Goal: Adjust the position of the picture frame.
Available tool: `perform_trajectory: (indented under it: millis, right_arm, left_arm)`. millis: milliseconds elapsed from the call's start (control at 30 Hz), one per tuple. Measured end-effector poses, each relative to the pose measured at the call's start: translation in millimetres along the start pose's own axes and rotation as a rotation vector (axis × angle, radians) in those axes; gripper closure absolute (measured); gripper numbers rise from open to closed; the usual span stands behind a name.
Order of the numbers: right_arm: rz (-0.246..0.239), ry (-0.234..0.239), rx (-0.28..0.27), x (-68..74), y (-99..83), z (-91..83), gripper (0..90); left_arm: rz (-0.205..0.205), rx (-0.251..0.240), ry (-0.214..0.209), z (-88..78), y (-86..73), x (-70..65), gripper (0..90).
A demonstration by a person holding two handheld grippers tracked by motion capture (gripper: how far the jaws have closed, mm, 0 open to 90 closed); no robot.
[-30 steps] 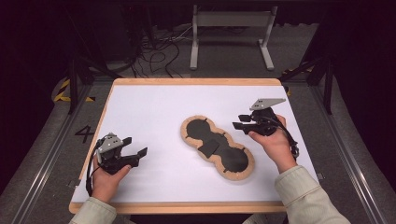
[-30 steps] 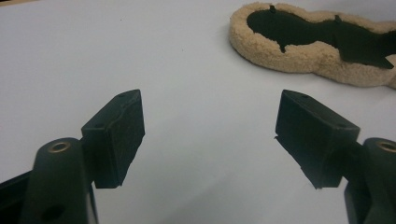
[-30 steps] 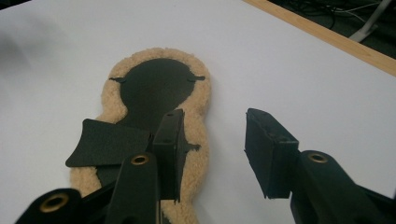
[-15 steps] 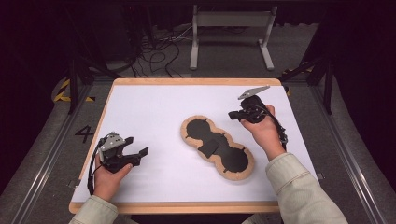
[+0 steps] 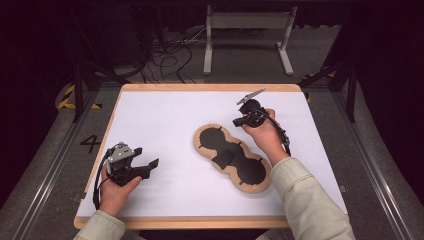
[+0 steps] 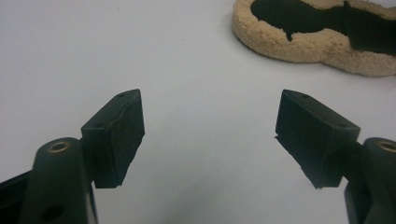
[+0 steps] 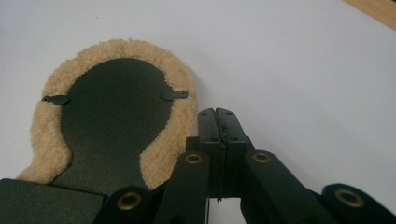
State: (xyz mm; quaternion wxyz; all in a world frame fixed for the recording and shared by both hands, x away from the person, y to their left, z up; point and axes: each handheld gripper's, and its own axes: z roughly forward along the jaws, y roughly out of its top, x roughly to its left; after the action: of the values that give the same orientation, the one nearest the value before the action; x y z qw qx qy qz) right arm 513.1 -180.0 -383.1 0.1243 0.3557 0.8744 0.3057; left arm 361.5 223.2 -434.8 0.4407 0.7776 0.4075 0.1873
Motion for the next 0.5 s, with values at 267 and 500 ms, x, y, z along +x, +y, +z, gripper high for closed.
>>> perform_trajectory:
  millis: [267, 500]
  right_arm:
    - [0.026, 0.011, 0.042, 0.2, -0.3, 24.5, 90.0]
    - [0.033, 0.000, 0.083, 2.6, 0.3, 39.8, 90.0]
  left_arm:
    - [-0.006, 0.003, 0.006, -1.6, -0.9, 0.3, 24.0]
    - [-0.001, 0.010, 0.016, -3.6, -3.8, 0.0, 23.7]
